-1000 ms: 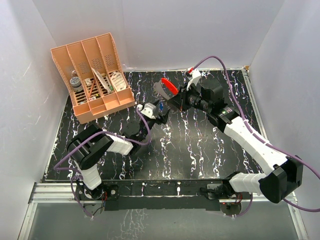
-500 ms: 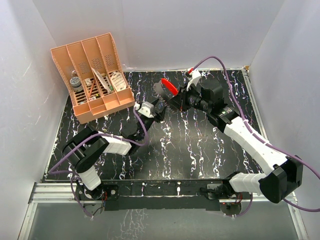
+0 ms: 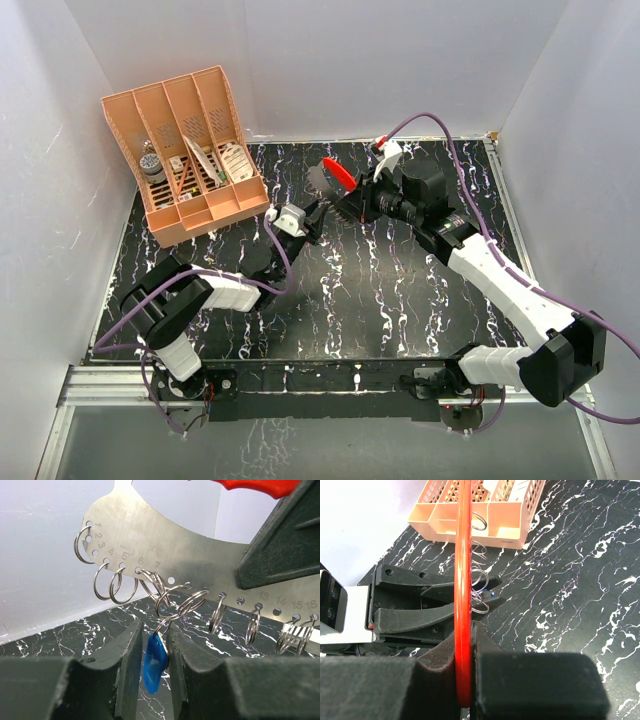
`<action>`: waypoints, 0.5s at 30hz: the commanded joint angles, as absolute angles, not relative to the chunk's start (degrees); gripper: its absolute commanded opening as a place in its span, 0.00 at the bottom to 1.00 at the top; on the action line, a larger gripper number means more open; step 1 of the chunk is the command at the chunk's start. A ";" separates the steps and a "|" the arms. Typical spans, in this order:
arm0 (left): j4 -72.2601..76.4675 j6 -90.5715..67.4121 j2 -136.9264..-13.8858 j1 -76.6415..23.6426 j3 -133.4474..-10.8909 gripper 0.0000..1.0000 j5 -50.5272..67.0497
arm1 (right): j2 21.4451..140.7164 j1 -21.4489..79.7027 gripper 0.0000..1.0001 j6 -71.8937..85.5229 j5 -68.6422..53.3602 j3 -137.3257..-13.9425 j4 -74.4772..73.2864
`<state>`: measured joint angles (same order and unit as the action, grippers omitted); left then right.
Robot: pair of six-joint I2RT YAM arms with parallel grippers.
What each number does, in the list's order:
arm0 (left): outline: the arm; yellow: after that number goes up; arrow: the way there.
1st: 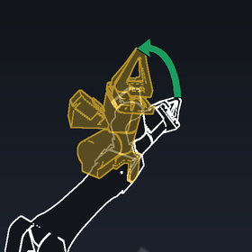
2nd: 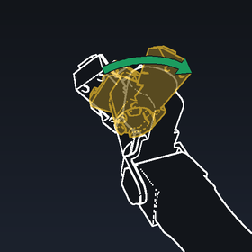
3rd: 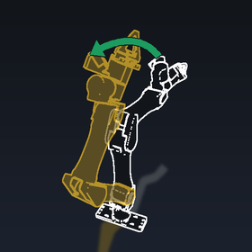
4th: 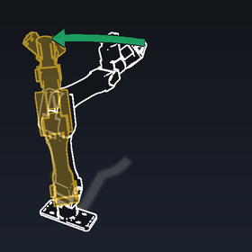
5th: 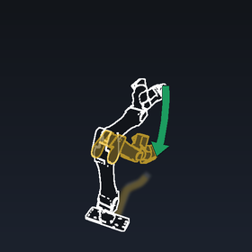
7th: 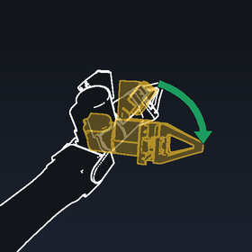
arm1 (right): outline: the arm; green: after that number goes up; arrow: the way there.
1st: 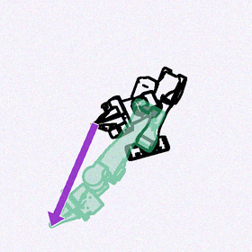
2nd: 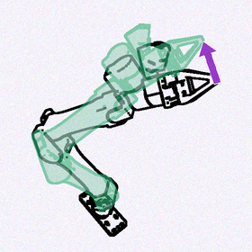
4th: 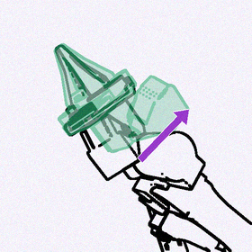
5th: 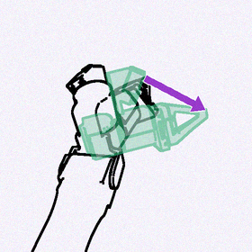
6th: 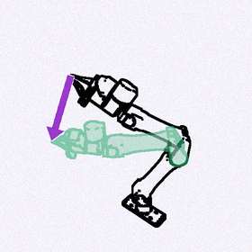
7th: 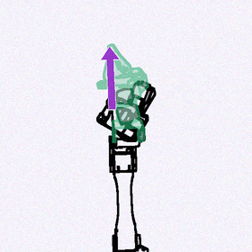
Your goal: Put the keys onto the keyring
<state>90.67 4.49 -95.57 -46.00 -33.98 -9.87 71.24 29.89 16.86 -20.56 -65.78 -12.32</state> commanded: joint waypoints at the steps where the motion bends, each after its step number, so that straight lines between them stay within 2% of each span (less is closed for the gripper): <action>1: 102.22 5.96 -92.45 -46.37 -33.60 0.22 -8.87 | 69.00 29.71 0.00 16.01 -19.66 -66.06 -10.72; 6: 102.22 6.80 -91.96 -46.36 -33.02 0.18 -9.00 | 68.98 29.71 0.00 14.91 -18.96 -66.31 -13.03; 15: 102.22 9.20 -91.58 -46.33 -32.46 0.17 -9.31 | 69.59 29.71 0.00 12.06 -17.01 -68.12 -17.95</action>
